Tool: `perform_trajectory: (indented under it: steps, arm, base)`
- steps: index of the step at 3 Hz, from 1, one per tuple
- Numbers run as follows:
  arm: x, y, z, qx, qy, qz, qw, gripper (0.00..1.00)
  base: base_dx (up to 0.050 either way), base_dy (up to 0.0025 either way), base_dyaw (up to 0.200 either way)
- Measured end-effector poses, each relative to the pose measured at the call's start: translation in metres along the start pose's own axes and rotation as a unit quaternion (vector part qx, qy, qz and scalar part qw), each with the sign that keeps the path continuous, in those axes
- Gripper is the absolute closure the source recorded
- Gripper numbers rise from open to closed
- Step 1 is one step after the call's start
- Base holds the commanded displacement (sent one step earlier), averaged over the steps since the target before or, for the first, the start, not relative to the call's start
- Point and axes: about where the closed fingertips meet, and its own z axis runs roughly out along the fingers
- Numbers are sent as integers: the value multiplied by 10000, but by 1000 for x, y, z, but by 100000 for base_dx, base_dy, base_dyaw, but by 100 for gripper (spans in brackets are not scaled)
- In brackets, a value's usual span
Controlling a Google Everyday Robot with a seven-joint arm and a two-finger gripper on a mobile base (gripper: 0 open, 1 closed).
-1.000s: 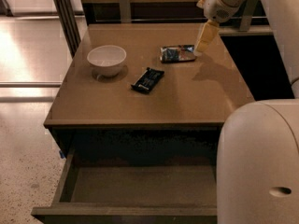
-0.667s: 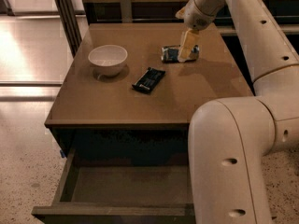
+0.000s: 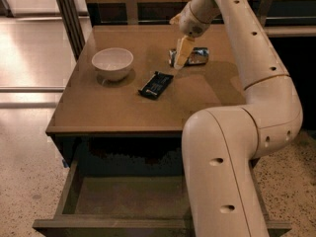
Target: Place redbull can into top drawer
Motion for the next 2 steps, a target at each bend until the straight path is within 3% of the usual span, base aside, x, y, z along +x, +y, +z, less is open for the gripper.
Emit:
perform_trajectory:
  steps: [2]
  arm:
    - [24,8,9,-191,493,362,9979,0]
  base:
    - [0,0,0]
